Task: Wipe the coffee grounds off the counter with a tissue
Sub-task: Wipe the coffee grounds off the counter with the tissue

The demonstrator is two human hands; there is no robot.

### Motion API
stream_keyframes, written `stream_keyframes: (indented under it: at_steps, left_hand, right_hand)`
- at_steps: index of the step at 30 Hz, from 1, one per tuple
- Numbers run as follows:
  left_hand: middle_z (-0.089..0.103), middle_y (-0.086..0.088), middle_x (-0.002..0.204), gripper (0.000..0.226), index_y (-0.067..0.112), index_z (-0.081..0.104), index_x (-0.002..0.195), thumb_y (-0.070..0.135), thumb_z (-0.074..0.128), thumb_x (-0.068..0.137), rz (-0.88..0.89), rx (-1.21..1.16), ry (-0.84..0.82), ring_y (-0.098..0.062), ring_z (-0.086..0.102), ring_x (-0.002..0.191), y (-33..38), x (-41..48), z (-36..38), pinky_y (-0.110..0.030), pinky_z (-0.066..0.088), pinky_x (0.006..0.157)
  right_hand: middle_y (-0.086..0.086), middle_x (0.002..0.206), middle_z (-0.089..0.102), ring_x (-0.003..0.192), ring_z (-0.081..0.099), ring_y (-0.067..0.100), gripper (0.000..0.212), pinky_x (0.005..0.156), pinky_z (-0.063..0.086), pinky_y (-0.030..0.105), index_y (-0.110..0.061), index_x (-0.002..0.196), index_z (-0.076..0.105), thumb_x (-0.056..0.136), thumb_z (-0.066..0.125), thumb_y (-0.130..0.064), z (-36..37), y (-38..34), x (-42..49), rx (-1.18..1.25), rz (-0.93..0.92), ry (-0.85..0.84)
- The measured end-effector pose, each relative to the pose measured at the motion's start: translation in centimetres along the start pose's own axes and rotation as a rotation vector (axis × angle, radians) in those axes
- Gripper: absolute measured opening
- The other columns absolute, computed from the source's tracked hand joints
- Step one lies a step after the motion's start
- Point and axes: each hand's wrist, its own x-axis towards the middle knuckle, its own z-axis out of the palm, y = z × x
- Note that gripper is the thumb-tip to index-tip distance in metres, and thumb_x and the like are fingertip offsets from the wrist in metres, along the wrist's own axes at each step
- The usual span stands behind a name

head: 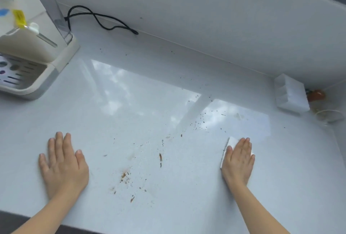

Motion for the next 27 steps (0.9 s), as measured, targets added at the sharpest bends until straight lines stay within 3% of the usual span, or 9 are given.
stream_keyframes:
  at_steps: [5, 9, 11, 14, 17, 20, 24, 27]
  left_hand:
    - [0.021, -0.009, 0.157, 0.060, 0.013, 0.025, 0.142, 0.033, 0.019, 0.086, -0.002, -0.053, 0.031, -0.025, 0.012, 0.146, -0.1, 0.3, 0.7, -0.051, 0.008, 0.115]
    - [0.023, -0.012, 0.156, 0.060, 0.012, 0.027, 0.141, 0.032, 0.021, 0.085, 0.005, -0.066, 0.053, -0.028, 0.015, 0.145, -0.1, 0.4, 0.7, -0.052, 0.009, 0.115]
    - [0.024, -0.011, 0.156, 0.059, 0.013, 0.027, 0.141, 0.032, 0.021, 0.085, -0.008, -0.047, 0.052, -0.027, 0.016, 0.145, 0.1, 0.3, 0.6, -0.039, -0.002, 0.117]
    - [0.025, -0.010, 0.156, 0.060, 0.012, 0.028, 0.141, 0.033, 0.021, 0.085, -0.005, -0.031, 0.075, -0.026, 0.018, 0.144, 0.0, 0.3, 0.5, -0.019, -0.018, 0.109]
    - [0.026, -0.011, 0.155, 0.061, 0.012, 0.029, 0.141, 0.033, 0.020, 0.085, 0.000, -0.024, 0.072, -0.027, 0.019, 0.144, 0.2, 0.3, 0.5, -0.037, -0.001, 0.117]
    - [0.028, -0.012, 0.154, 0.061, 0.011, 0.031, 0.140, 0.032, 0.021, 0.085, 0.007, -0.020, 0.067, -0.029, 0.022, 0.143, 0.3, 0.2, 0.2, -0.050, 0.012, 0.113]
    - [0.027, -0.012, 0.155, 0.063, 0.009, 0.032, 0.142, 0.033, 0.020, 0.085, 0.013, -0.023, 0.045, -0.029, 0.021, 0.144, 0.5, -0.2, -0.3, -0.038, 0.004, 0.115]
    - [0.025, -0.010, 0.156, 0.066, 0.009, 0.031, 0.143, 0.034, 0.018, 0.085, 0.014, -0.020, 0.033, -0.027, 0.019, 0.145, 0.6, -0.3, -0.7, -0.031, -0.005, 0.115]
  right_hand:
    - [0.009, 0.161, -0.003, 0.148, -0.003, 0.020, 0.058, 0.120, 0.002, 0.043, -0.006, 0.150, -0.001, 0.101, 0.017, -0.031, -0.3, -3.7, 7.2, -0.044, -0.064, -0.038]
    - [0.005, 0.161, -0.005, 0.148, -0.007, 0.017, 0.058, 0.120, -0.004, 0.039, -0.009, 0.150, -0.002, 0.100, 0.016, -0.032, 0.8, -9.1, 8.2, -0.045, -0.297, -0.073]
    - [0.004, 0.161, -0.005, 0.147, -0.008, 0.016, 0.059, 0.120, -0.006, 0.038, -0.010, 0.150, -0.003, 0.099, 0.015, -0.034, 1.6, -11.8, 7.3, -0.033, -0.409, -0.085]
    - [0.003, 0.161, -0.009, 0.147, -0.011, 0.013, 0.061, 0.118, -0.010, 0.036, -0.013, 0.150, -0.006, 0.097, 0.010, -0.038, 2.6, -14.5, 4.3, -0.029, -0.555, -0.120]
    - [-0.002, 0.159, -0.014, 0.144, -0.019, 0.009, 0.061, 0.117, -0.013, 0.034, -0.016, 0.150, -0.009, 0.095, 0.007, -0.039, 3.4, -15.6, 0.3, -0.020, -0.687, -0.157]
    - [-0.004, 0.158, -0.017, 0.143, -0.023, 0.008, 0.060, 0.117, -0.017, 0.033, -0.017, 0.149, -0.010, 0.097, 0.008, -0.039, 3.8, -15.5, -4.5, -0.026, -0.794, -0.189]
    - [-0.007, 0.158, -0.017, 0.143, -0.021, 0.005, 0.059, 0.115, -0.016, 0.030, -0.022, 0.148, -0.014, 0.098, 0.012, -0.038, 3.6, -14.3, -9.2, 0.081, -0.871, -0.227]
    - [-0.009, 0.158, -0.014, 0.144, -0.016, 0.002, 0.059, 0.117, -0.012, 0.026, -0.023, 0.148, -0.012, 0.101, 0.022, -0.032, 2.5, -11.6, -9.1, 0.223, -0.729, -0.203]
